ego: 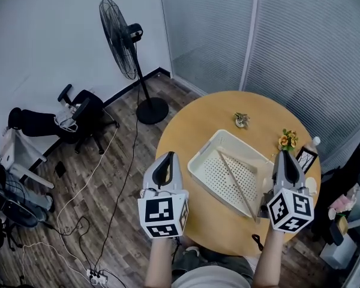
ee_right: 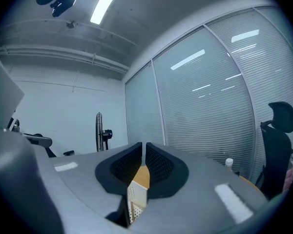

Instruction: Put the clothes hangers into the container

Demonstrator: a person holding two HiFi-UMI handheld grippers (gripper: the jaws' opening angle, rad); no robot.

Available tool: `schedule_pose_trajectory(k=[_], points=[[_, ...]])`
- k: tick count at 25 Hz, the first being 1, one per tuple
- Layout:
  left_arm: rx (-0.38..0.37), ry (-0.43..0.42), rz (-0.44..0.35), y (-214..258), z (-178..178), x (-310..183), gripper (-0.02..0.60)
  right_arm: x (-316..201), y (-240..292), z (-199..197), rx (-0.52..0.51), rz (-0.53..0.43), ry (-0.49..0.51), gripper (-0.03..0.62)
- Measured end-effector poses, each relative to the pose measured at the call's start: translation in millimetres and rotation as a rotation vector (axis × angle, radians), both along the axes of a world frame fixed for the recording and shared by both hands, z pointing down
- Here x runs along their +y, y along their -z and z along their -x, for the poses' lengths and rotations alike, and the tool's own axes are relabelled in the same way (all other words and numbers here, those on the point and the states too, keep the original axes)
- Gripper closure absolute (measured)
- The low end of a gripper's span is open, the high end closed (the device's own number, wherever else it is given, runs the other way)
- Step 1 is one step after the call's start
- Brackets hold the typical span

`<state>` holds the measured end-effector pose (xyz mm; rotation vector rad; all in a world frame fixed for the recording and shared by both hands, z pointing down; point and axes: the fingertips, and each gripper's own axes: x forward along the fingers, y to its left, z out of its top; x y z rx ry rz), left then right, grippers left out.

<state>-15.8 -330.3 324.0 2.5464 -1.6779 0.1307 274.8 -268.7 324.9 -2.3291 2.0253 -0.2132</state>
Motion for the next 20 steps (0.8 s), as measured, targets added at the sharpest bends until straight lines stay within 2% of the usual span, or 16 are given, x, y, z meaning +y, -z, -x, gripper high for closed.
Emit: schedule_pose_trajectory(k=[4,20], points=[[0.004,0.001,-0.029,10.9,2.6,4.2,0.581,5.7,8.3,4.2,0.032,-0.02,0.003,0.567],[0.031,0.005,-0.059,23.3,6.1,17.0,0.581,20.7,9.1,8.7,0.051,-0.026,0.004,0.568]])
